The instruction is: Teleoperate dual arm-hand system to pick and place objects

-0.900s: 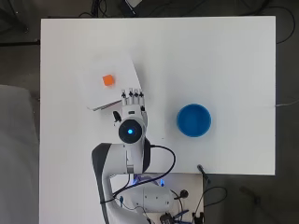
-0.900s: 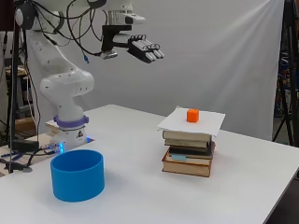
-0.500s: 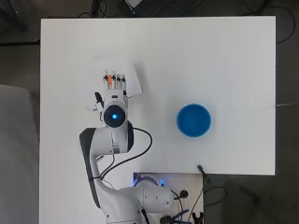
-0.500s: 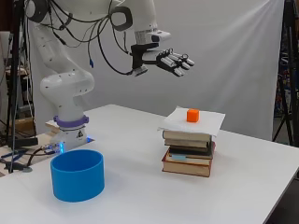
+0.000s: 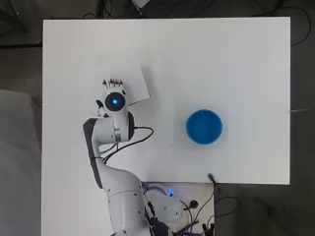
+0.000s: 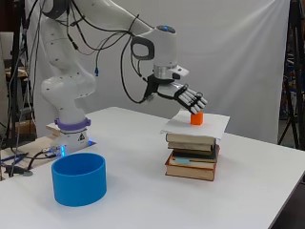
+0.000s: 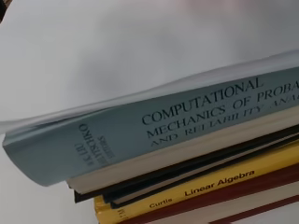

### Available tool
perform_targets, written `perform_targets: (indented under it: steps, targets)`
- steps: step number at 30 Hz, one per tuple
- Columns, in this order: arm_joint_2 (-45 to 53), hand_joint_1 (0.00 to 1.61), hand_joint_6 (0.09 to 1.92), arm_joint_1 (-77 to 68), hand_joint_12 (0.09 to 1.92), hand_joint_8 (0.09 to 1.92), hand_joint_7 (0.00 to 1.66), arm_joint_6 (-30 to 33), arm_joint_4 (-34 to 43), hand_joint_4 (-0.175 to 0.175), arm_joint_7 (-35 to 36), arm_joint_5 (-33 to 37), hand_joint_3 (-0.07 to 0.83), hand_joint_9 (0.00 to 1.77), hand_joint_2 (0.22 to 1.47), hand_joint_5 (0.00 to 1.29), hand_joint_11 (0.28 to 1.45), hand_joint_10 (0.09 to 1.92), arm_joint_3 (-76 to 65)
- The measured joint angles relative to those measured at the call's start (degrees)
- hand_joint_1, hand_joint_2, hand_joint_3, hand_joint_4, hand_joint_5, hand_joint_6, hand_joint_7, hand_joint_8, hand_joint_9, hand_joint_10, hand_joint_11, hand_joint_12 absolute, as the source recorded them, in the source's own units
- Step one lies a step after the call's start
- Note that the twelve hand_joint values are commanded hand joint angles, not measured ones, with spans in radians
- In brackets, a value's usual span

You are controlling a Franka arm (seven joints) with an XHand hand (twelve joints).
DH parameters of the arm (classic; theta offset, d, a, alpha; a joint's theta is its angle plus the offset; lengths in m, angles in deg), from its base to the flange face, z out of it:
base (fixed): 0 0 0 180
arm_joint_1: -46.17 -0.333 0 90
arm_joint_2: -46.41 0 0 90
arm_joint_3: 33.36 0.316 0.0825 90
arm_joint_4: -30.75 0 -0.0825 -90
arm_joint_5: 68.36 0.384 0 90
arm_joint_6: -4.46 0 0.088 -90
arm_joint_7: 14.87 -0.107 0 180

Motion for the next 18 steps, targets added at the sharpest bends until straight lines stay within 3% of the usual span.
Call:
perform_targets:
  steps: [3,6,7,8,9,10,11,13,18]
  targets:
    - [1.79,0.41,0.09,0.06,0.09,0.09,0.22,-0.83,1.3,0.06,-3.61,-1.06,-0.003,0.34,1.06,0.17,0.47,0.09,0.2]
    - [3.03,0.46,0.09,0.16,0.09,0.09,0.39,-1.15,1.75,0.093,-6.77,-2.07,0.001,0.53,1.11,0.46,0.53,0.09,-0.15]
    - [2.98,0.62,0.52,0.18,0.09,0.09,0.55,-0.81,1.53,0.123,-6.51,-1.72,-0.025,0.67,1.17,0.56,0.6,0.09,-0.44]
    - [2.86,0.85,0.81,0.21,0.41,0.59,0.65,-0.48,1.35,0.052,-5.77,-1.34,-0.042,0.78,1.21,0.68,0.68,0.65,-0.82]
    - [2.82,0.92,1.02,0.25,1.0,1.17,0.83,-0.3,1.29,0.085,-4.81,-1.04,-0.034,1.0,1.22,0.74,0.8,1.2,-1.25]
    - [2.85,0.94,1.15,0.25,1.42,1.54,1.0,-0.08,1.17,0.123,-3.98,-0.97,-0.021,1.21,1.22,0.77,0.9,1.55,-1.49]
    - [2.8,0.94,1.23,0.22,1.66,1.74,1.09,0.16,1.0,0.148,-3.17,-1.0,-0.012,1.33,1.22,0.78,0.96,1.74,-1.61]
    - [2.56,0.93,1.28,0.11,1.85,1.9,1.17,0.34,0.73,0.169,-1.69,-0.31,-0.003,1.43,1.22,0.78,1.02,1.88,-1.7]
    - [0.34,0.92,1.31,-0.32,1.89,1.92,1.24,1.5,0.95,0.175,-1.63,2.42,0.002,1.53,1.22,0.77,1.14,1.92,-1.16]
